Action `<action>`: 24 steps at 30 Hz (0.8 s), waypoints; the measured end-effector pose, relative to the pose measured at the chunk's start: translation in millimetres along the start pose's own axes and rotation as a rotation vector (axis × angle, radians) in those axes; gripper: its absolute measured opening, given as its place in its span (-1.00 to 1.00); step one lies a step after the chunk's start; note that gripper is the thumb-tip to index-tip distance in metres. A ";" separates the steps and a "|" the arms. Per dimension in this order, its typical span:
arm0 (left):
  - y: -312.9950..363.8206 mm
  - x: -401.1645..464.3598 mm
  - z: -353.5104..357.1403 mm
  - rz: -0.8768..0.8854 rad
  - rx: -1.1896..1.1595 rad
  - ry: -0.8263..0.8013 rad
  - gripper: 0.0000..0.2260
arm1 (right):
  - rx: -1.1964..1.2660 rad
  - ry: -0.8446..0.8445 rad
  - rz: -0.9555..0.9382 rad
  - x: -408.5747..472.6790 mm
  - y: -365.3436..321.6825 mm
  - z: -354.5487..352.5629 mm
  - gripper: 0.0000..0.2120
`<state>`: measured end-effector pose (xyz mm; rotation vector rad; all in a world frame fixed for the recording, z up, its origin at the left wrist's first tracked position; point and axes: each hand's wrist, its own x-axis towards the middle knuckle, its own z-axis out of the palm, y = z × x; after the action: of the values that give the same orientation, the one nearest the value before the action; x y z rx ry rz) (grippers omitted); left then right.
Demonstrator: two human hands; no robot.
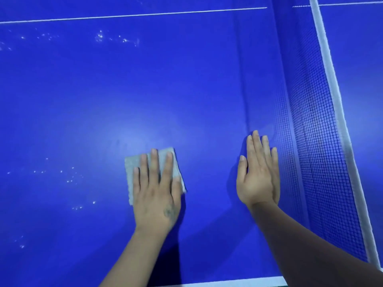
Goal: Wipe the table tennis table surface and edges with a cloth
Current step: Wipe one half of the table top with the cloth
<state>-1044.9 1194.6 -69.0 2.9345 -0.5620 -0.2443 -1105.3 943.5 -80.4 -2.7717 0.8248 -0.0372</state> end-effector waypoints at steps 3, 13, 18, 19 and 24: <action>6.2 55.1 -1.1 -0.123 -0.028 0.072 -0.44 | -0.017 0.004 0.000 0.0 0.6 -0.6 -0.44; 124.6 57.0 21.2 0.120 -0.084 0.072 -0.43 | -0.072 0.012 -0.030 0.3 0.1 -0.3 -0.43; 106.6 -46.2 28.1 0.162 -0.084 0.029 -0.46 | -0.077 0.014 -0.039 -3.0 -3.8 -2.5 -0.42; 97.8 -65.9 28.3 0.150 -0.072 0.015 -0.46 | -0.081 0.015 -0.038 -3.2 -3.8 -2.9 -0.42; 34.3 -99.8 20.4 -0.039 -0.003 0.013 -0.42 | -0.127 0.000 -0.031 -3.7 -2.5 -3.8 -0.41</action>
<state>-1152.3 1198.4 -69.9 2.9444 -0.5029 -0.2294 -1107.4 946.6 -76.0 -2.9028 0.8105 0.0101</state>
